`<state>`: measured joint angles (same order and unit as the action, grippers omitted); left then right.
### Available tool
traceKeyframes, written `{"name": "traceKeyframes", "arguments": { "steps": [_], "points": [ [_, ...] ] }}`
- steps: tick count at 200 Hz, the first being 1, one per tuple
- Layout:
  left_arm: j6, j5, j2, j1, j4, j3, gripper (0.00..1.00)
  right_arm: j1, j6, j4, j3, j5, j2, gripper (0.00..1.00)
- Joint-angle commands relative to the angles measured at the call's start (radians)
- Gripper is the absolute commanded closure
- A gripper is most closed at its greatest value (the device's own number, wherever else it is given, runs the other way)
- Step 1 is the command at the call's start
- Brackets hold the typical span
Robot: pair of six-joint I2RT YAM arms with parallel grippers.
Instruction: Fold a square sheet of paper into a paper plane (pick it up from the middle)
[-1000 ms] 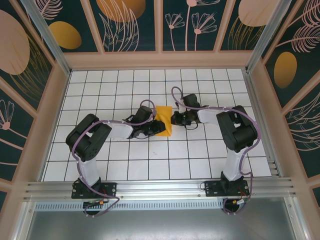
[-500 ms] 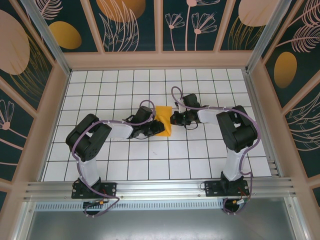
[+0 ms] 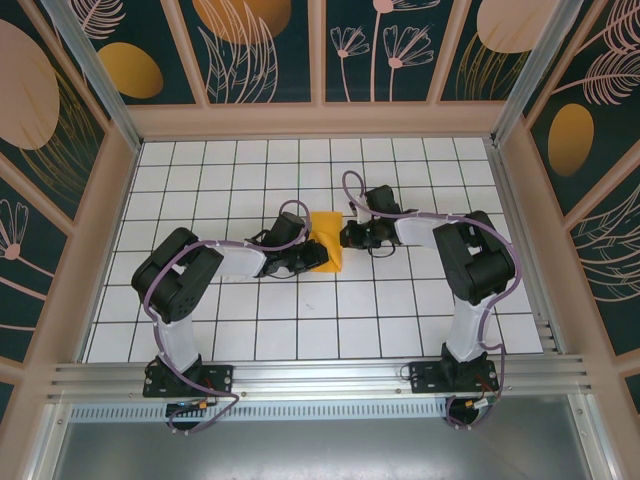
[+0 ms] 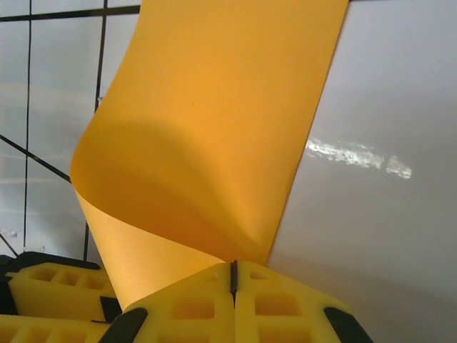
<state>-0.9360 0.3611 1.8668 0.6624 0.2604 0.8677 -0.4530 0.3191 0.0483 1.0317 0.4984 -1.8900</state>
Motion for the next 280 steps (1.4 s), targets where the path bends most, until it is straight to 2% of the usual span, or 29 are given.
{"name": "traceKeyframes", "arguments": {
  "steps": [1, 101, 152, 218, 280],
  "points": [
    [0.023, -0.019, -0.002, 0.004, -0.078, -0.007, 0.78, -0.006, -0.02, -0.02, 0.028, 0.02, -0.022, 0.97],
    [0.032, -0.02, -0.046, 0.004, -0.078, -0.001, 0.77, -0.006, -0.024, 0.005, 0.039, -0.003, -0.055, 0.97],
    [0.011, 0.033, -0.136, 0.005, 0.065, -0.01, 0.74, -0.006, -0.03, 0.028, 0.041, -0.025, -0.071, 0.97],
    [0.0, -0.014, -0.008, 0.003, 0.061, 0.097, 0.77, -0.007, -0.028, 0.025, 0.041, -0.02, -0.075, 0.96],
    [-0.008, -0.073, 0.035, 0.003, 0.055, 0.133, 0.77, -0.008, -0.028, 0.024, 0.037, -0.019, -0.077, 0.96]
  ]
}}
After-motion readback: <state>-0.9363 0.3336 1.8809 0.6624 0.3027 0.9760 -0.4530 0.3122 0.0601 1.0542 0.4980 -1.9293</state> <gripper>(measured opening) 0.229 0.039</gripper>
